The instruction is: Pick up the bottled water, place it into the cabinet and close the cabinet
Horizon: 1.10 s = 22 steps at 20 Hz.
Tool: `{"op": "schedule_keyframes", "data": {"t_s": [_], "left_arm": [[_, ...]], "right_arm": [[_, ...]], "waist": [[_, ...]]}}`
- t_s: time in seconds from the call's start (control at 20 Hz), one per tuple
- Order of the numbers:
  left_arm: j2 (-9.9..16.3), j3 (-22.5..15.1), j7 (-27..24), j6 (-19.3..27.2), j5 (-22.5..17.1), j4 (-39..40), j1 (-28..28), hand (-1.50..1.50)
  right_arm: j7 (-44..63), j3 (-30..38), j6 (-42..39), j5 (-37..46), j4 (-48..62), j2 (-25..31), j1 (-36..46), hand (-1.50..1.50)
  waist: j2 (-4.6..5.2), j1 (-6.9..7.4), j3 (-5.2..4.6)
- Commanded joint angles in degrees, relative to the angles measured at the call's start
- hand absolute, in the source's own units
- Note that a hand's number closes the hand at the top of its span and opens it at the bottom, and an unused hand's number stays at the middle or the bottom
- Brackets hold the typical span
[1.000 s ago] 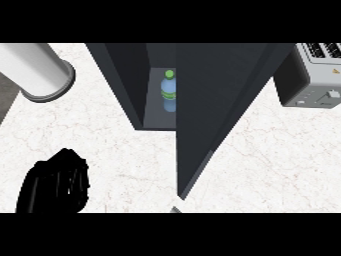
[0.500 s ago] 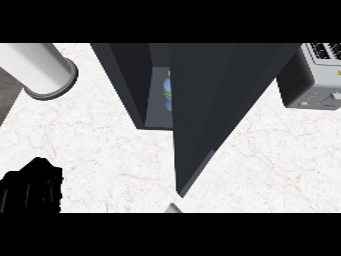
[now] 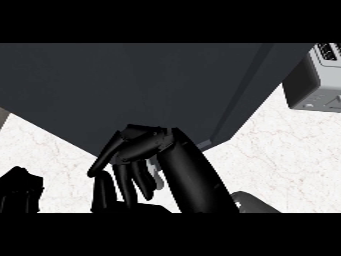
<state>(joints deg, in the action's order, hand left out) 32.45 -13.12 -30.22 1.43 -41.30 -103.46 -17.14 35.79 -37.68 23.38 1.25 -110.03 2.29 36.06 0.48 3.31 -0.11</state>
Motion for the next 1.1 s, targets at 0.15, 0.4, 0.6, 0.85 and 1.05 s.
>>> {"op": "schedule_keyframes", "data": {"t_s": [0.15,0.4,0.6,0.85,1.05], "left_arm": [[2.4,4.0,0.1,-3.6,-2.2,-2.1,-5.0,1.5],[2.5,7.2,-2.3,-8.2,-2.8,2.7,-4.8,1.5],[1.2,6.1,1.0,-5.0,-2.4,-0.4,-3.1,1.5],[3.0,7.2,-0.4,-10.0,-2.5,3.9,-3.1,1.5],[1.5,5.9,0.7,-6.9,-1.6,0.0,-2.0,1.5]], "right_arm": [[-7.5,16.4,-9.5,-15.3,20.1,-2.2,8.5,1.5],[-19.2,23.0,-18.8,-17.4,36.4,0.2,11.4,1.5],[-22.5,27.3,-23.2,-18.4,45.5,1.8,16.3,1.5],[-24.6,27.3,-25.2,-18.3,49.3,3.1,17.0,1.5],[-27.8,28.0,-27.6,-18.3,52.7,4.6,17.2,1.5]], "waist": [[-0.03,-0.9,0.13],[0.04,-1.22,0.11],[0.11,-1.46,0.13],[0.49,-1.26,0.02],[1.01,-0.62,0.11]]}}
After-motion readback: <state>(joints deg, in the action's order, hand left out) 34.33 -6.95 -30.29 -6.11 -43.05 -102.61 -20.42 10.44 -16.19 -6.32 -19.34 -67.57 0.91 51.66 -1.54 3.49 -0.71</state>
